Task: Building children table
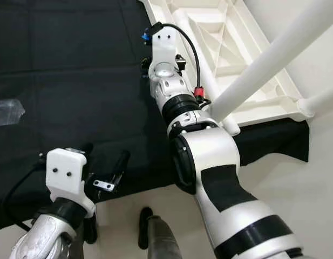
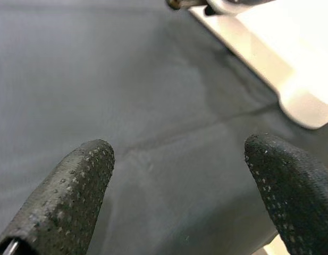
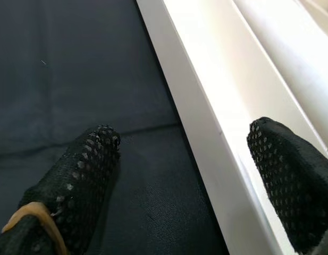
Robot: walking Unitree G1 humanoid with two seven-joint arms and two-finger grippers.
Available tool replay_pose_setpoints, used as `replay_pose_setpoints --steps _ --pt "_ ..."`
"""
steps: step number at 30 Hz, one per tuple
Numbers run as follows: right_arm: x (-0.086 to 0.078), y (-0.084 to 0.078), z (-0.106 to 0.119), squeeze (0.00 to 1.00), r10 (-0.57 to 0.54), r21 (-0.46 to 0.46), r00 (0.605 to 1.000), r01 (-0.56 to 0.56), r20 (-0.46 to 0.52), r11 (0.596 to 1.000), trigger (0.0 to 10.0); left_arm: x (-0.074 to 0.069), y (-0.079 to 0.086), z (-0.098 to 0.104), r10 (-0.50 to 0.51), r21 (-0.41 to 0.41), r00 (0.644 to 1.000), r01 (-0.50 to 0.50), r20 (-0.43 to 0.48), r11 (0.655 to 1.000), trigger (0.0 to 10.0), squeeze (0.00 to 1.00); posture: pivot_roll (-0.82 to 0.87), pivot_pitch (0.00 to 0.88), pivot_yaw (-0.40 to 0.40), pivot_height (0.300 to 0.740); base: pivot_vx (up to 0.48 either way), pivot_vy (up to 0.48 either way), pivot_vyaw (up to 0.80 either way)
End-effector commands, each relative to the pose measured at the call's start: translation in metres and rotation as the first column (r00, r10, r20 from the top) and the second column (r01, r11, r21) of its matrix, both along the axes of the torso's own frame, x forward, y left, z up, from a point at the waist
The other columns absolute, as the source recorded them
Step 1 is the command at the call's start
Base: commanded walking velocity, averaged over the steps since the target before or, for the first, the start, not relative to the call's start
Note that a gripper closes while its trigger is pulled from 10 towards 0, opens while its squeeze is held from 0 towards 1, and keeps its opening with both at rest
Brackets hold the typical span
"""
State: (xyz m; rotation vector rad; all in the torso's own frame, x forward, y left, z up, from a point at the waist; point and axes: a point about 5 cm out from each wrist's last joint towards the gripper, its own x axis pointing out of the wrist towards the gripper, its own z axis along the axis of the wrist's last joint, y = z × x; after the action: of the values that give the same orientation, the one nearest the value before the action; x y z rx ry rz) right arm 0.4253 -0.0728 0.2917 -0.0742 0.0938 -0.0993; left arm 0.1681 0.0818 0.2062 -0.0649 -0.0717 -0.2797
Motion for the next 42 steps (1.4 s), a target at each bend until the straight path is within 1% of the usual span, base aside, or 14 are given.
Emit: replay_pose_setpoints --steps 1,4,6,7,8,9,10,13,26,32,36,37,40,42 --pt "0.0 -0.004 -0.008 0.0 -0.023 0.015 0.999 0.024 -0.028 1.0 10.0 -0.017 -0.02 0.004 -0.094 -0.075 0.995 0.092 -0.022 0.993 10.0 0.0 0.01 0.436 -0.237 0.74 0.0 0.0 0.0" --pt "0.0 0.0 -0.011 0.0 0.029 0.009 0.998 -0.028 -0.05 1.0 10.0 -0.019 -0.021 0.003 -0.105 -0.066 0.994 0.103 -0.034 0.992 10.0 0.0 0.0 0.435 -0.232 0.74 0.0 0.0 0.0" --pt "0.0 0.0 -0.011 0.0 0.029 0.009 0.998 -0.028 -0.05 1.0 10.0 -0.019 -0.021 0.003 -0.105 -0.066 0.994 0.103 -0.034 0.992 10.0 0.0 0.0 0.435 -0.232 0.74 0.0 0.0 0.0" --pt "-0.001 0.004 -0.014 0.0 0.09 0.008 0.994 -0.09 -0.065 0.996 10.0 -0.019 -0.022 0.003 -0.106 -0.065 0.994 0.103 -0.038 0.993 10.0 0.0 0.0 0.433 -0.236 0.74 0.0 0.0 0.0" --pt "-0.001 0.004 -0.014 0.0 0.09 0.008 0.994 -0.09 -0.065 0.996 10.0 -0.019 -0.022 0.003 -0.106 -0.065 0.994 0.103 -0.038 0.993 10.0 0.0 0.0 0.433 -0.236 0.74 0.0 0.0 0.0" --pt "-0.002 0.01 -0.02 0.0 0.174 0.006 0.98 -0.175 -0.095 0.985 10.0 -0.019 -0.021 0.003 -0.104 -0.063 0.994 0.101 -0.039 0.993 10.0 0.0 0.0 0.431 -0.24 0.74 0.0 0.0 0.0" --pt "-0.003 0.014 -0.026 0.0 0.243 -0.007 0.963 -0.245 -0.116 0.969 0.4 -0.019 -0.02 0.003 -0.099 -0.061 0.994 0.097 -0.039 0.993 10.0 0.0 0.01 0.429 -0.243 0.74 0.0 0.0 0.0" --pt "-0.003 0.013 -0.034 0.0 0.294 -0.036 0.946 -0.301 -0.136 0.953 0.0 -0.018 -0.017 0.003 -0.086 -0.052 0.996 0.084 -0.036 0.995 10.0 0.0 0.0 0.428 -0.245 0.74 0.0 0.0 0.0" --pt "0.0 -0.005 -0.034 0.0 0.246 -0.065 0.96 -0.256 -0.135 0.964 0.0 -0.01 -0.008 0.006 -0.031 -0.024 0.999 0.03 -0.015 0.999 10.0 0.0 0.0 0.42 -0.241 0.74 0.0 0.0 0.0" --pt "0.0 -0.009 -0.037 0.0 0.293 -0.096 0.944 -0.309 -0.151 0.946 0.0 -0.006 -0.003 0.006 -0.008 -0.011 1.0 0.008 -0.01 1.0 10.0 0.0 0.0 0.409 -0.237 0.74 0.0 0.0 0.0" --pt "0.0 -0.012 -0.039 0.0 0.351 -0.133 0.921 -0.375 -0.17 0.918 0.0 -0.005 -0.001 0.006 0.0 -0.005 1.0 0.0 -0.004 1.0 10.0 0.0 0.01 0.4 -0.236 0.74 0.0 0.0 0.0" --pt "0.0 -0.019 -0.04 0.0 0.377 -0.167 0.907 -0.407 -0.186 0.898 0.0 -0.004 0.0 0.006 0.002 0.0 1.0 -0.002 -0.002 1.0 10.0 0.0 0.01 0.384 -0.229 0.74 0.0 0.0 0.0" --pt "0.0 -0.028 -0.04 0.0 0.394 -0.198 0.896 -0.431 -0.203 0.88 0.0 -0.003 0.001 0.006 0.003 0.006 1.0 -0.003 0.0 1.0 10.0 0.0 0.01 0.377 -0.221 0.74 0.0 0.0 0.0" --pt "0.0 -0.045 -0.039 0.0 0.435 -0.228 0.87 -0.483 -0.231 0.845 0.0 0.0 0.003 0.006 0.002 0.016 1.0 -0.002 0.008 1.0 10.0 0.0 0.01 0.372 -0.217 0.74 0.0 0.0 0.0"
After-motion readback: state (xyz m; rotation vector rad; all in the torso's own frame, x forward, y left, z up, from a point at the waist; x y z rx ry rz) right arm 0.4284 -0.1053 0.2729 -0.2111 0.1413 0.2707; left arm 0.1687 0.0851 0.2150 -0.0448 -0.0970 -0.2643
